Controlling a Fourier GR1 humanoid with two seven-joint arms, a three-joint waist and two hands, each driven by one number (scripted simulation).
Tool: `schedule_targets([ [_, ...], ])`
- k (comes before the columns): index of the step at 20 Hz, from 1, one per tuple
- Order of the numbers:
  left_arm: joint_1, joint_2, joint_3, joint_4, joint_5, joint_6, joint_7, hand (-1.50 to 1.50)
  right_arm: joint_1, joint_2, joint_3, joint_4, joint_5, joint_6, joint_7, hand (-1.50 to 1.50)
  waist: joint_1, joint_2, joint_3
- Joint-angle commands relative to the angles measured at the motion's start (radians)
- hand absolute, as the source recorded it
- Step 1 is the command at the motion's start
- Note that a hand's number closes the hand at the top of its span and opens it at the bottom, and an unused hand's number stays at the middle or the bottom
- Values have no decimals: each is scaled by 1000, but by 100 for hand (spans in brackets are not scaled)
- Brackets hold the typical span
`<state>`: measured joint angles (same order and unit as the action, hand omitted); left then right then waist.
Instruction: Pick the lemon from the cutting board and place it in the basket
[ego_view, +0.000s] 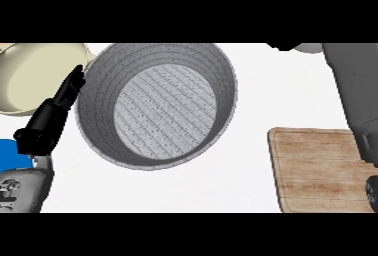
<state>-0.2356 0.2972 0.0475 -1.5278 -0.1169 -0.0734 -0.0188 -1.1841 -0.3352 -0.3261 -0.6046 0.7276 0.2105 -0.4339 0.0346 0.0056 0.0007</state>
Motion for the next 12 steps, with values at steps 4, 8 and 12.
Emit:
schedule_targets([
  [4, -13, -16, -4, -35, 10, -5, 62, 0, -240, -15, -43, 3, -113, 209, 80, 150, -16, -6, -1],
  [8, -28, -11, 14, 8, -5, 8, 55, 0, -358, 101, -34, -18, -150, 235, 265, 150, -25, -7, -2],
  [12, 19, -13, 12, -10, -17, 7, 14, 0, -389, 147, 0, -67, -167, 296, 368, 150, -32, -11, -2],
])
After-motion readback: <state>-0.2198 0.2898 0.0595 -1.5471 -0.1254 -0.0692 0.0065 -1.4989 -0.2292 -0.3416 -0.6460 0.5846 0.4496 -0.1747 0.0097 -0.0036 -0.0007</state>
